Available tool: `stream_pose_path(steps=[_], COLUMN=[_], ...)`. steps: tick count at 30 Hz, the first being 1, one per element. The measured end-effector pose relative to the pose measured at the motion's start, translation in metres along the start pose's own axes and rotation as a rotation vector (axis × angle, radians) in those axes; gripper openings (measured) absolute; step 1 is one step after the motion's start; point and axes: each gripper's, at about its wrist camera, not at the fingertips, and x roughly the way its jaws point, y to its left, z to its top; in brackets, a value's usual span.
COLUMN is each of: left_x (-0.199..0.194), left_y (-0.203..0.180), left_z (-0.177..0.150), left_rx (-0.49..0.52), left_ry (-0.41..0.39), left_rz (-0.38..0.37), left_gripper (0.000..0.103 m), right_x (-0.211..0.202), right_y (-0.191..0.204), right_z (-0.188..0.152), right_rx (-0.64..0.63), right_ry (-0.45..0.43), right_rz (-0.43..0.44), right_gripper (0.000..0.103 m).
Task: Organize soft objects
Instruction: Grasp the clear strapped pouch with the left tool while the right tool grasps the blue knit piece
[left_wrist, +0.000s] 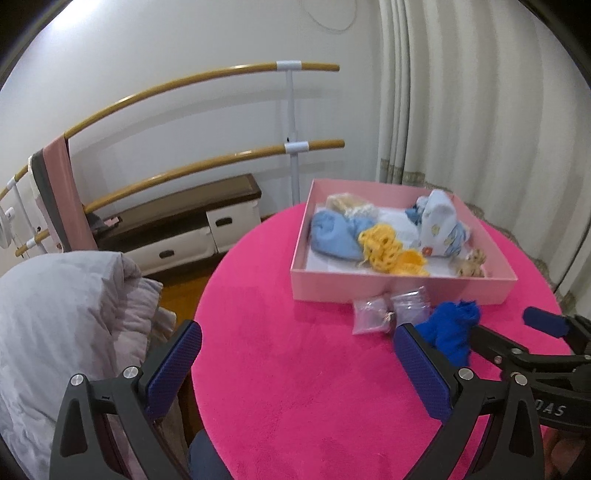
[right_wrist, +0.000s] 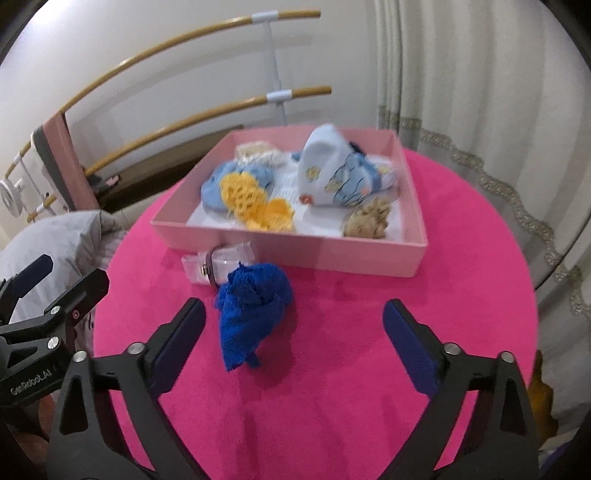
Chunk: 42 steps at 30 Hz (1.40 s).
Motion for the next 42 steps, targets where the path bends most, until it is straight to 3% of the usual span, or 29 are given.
stream_pose_path(steps=[7,9,13,16,28,33,42], left_x=[0.043,0.054,0.07,0.076,0.095,0.121,0.166], left_y=[0.001,0.0,-0.003,-0.008,-0.045,-0.062,-0.072], left_z=[0.002,0.002,0.004,0.004,0.008,0.014,0.02], left_rx=[0.001,0.002,0.007,0.017,0.061,0.07,0.032], left_ry=[0.044,0.057,0.073,0.077,0.107,0.148,0.206], left_rz=[0.002,-0.001,-0.012,-0.025,-0.11,-0.133,-0.119], left_gripper=[0.103,0.103,0.103,0.103,0.103,0.103,0.101], right_x=[0.04,0.05,0.064,0.061,0.037,0.036,0.037], right_y=[0.003,0.002,0.002,0.001,-0.043,-0.049,-0.058], right_z=[0.003,0.003,0.001,0.0,-0.002,-0.002,-0.002], right_rx=[-0.014,-0.013,-0.015,-0.022,0.038,0.041,0.052], right_ry=[0.075,0.093,0.101,0.084,0.049,0.038,0.036], right_rz=[0.038,0.05,0.085,0.095,-0.002,-0.024,-0.036], right_gripper=[0.086,0.08,0.043,0.035,0.035,0.035,0.035])
